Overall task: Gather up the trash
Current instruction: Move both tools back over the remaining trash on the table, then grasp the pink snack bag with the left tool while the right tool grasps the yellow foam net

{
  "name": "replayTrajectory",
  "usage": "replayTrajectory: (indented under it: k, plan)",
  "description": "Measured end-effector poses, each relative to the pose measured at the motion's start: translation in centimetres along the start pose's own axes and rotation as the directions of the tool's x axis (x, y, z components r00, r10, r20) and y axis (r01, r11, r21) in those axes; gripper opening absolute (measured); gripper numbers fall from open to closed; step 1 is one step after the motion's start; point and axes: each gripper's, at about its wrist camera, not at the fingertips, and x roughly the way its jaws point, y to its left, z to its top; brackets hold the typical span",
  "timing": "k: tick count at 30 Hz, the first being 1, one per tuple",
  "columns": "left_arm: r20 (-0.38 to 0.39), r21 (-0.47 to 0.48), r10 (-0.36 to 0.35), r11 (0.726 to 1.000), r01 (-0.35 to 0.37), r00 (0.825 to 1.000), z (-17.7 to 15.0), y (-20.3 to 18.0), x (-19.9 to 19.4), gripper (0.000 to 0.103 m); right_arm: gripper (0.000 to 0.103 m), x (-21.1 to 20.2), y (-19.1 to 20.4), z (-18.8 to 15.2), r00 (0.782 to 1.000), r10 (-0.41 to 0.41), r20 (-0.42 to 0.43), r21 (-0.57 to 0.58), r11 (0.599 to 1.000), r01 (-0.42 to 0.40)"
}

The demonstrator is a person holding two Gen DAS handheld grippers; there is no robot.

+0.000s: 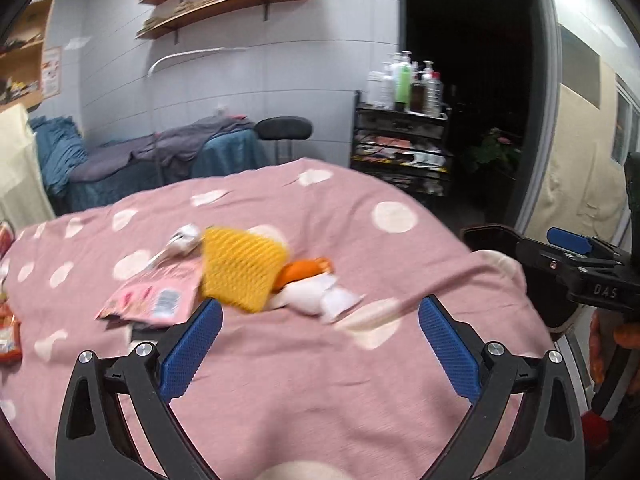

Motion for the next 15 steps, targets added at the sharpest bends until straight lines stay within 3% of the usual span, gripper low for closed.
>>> replayTrajectory:
  k: [9, 15]
  plan:
    - [-0.081, -0.157, 0.094, 0.982, -0.106, 0.992, -2.5, 8.5, -0.5, 0.097, 0.097, 3.2, 6.6, 0.6, 0.986, 0.147, -0.083, -0.111, 0.981, -0.156]
    - [-0.130, -0.065, 0.194, 0.977, -0.204, 0.972, -2.3, 10.7, 0.6, 0.093, 0.097, 4.6, 10.1, 0.8, 0.975, 0.188, -0.119, -0.150, 0.967, -0.204]
